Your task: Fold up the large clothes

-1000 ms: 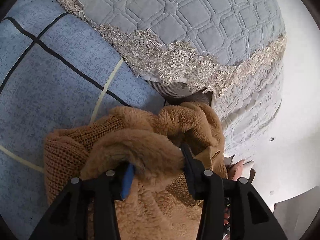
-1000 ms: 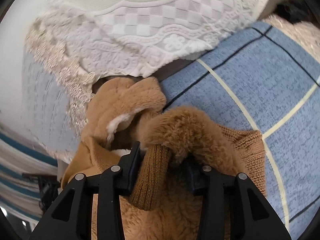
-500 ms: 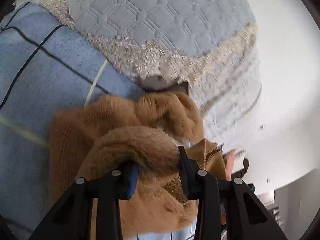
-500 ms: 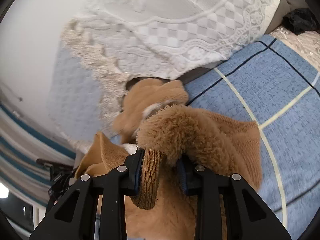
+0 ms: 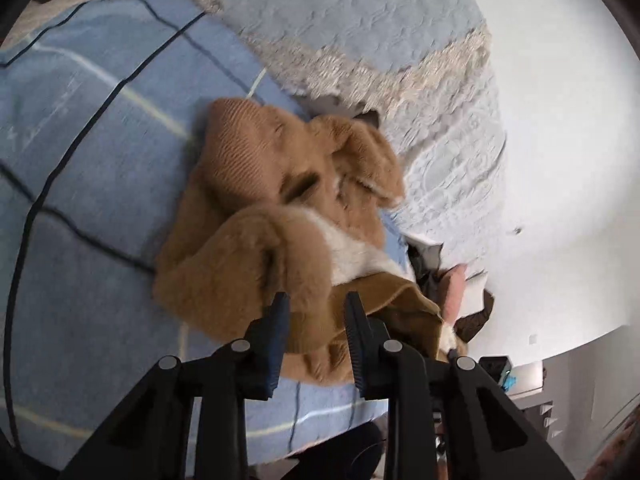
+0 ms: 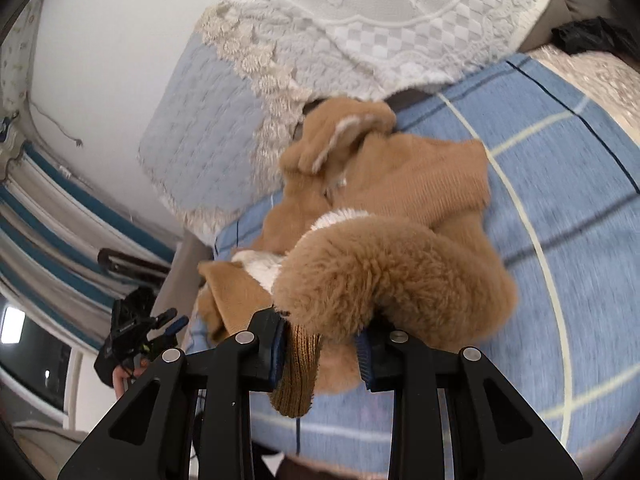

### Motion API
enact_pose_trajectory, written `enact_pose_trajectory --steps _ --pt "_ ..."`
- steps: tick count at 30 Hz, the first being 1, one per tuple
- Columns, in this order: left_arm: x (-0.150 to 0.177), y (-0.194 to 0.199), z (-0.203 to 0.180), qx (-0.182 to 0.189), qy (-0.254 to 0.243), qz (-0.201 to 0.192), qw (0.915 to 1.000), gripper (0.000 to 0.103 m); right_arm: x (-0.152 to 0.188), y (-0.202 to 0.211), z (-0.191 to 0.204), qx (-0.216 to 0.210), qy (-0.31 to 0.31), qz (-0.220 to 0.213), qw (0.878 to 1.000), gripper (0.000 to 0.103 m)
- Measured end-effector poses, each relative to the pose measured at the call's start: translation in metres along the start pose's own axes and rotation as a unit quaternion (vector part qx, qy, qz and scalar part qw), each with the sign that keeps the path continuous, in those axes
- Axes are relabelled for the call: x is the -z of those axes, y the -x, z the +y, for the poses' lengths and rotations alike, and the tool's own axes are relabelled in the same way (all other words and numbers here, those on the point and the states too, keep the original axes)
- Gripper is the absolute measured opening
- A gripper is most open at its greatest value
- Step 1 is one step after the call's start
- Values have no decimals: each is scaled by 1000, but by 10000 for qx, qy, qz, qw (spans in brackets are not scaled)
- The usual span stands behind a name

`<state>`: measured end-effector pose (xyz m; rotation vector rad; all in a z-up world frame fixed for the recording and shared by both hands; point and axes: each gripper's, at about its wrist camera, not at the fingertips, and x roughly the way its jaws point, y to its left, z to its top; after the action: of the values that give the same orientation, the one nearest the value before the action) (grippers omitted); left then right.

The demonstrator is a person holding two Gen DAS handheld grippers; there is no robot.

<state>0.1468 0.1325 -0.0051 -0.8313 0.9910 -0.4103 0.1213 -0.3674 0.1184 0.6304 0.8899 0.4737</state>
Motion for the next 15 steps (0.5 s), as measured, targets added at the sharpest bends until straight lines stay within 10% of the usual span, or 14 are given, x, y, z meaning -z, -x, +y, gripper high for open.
enact_pose_trajectory --steps 4,7,15 --pt "5 -15 -4 -61 -149 166 9997 40 13 6 -8 1 -87 78 9999 30" --pt "3 -27 -1 -112 -26 178 9998 77 12 3 -18 87 -280 72 9995 30" --pt "23 -57 15 -28 329 308 9990 92 1 -5 -21 -26 -336 74 9994 30"
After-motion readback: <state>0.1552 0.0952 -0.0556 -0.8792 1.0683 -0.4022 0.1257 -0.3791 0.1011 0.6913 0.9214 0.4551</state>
